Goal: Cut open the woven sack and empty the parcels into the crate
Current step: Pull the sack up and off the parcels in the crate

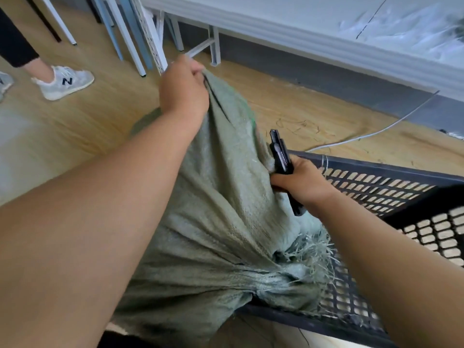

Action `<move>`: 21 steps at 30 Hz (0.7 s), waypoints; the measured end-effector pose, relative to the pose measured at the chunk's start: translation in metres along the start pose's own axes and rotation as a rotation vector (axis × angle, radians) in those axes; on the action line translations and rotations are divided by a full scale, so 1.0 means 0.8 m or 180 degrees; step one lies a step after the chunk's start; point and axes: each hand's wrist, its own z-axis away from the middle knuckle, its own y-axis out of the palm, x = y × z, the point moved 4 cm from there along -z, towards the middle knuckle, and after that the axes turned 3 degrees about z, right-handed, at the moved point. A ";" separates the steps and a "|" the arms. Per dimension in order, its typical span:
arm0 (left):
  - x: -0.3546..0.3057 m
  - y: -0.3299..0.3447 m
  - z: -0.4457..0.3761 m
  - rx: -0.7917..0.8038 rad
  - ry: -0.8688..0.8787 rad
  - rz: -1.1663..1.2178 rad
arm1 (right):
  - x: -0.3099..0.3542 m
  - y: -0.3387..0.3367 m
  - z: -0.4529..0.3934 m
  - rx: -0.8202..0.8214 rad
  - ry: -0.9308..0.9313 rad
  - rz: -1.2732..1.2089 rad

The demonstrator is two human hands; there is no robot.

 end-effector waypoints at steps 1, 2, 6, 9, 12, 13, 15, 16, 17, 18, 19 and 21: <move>-0.025 -0.006 0.004 -0.0094 0.0272 0.0194 | 0.000 -0.002 -0.005 -0.0016 0.0102 -0.0285; -0.046 -0.008 0.012 -0.0101 0.0538 0.0453 | -0.001 -0.007 -0.009 -0.0108 0.0252 -0.0689; -0.084 0.019 0.065 0.0484 0.1029 0.0715 | -0.006 -0.072 -0.011 -0.1453 0.0706 -0.0825; -0.088 0.040 0.088 0.0637 0.0906 0.0524 | 0.024 -0.120 0.001 -0.2167 0.0462 -0.0020; -0.097 0.041 0.096 0.0757 0.0799 0.0410 | 0.077 -0.135 0.001 -0.2204 -0.0136 0.0286; -0.099 0.042 0.102 0.0826 0.0865 0.0378 | 0.098 -0.131 -0.001 -0.2009 -0.0338 0.0195; -0.111 0.045 0.126 0.1018 0.1231 0.0163 | 0.137 -0.117 -0.008 -0.1503 -0.0666 0.0272; -0.116 0.049 0.143 0.1162 0.1431 0.0025 | 0.157 -0.108 -0.010 -0.1170 -0.0754 0.0488; -0.119 0.057 0.160 0.1288 0.1560 -0.0076 | 0.175 -0.098 -0.011 -0.0835 -0.0818 0.0787; -0.122 0.066 0.173 0.1411 0.1558 -0.0150 | 0.190 -0.088 -0.012 -0.0542 -0.0873 0.1152; -0.120 0.077 0.182 0.1514 0.1546 -0.0267 | 0.202 -0.079 -0.012 -0.0317 -0.0922 0.1551; -0.126 0.092 0.196 0.1686 0.1617 -0.0435 | 0.214 -0.066 -0.016 -0.0122 -0.0937 0.2164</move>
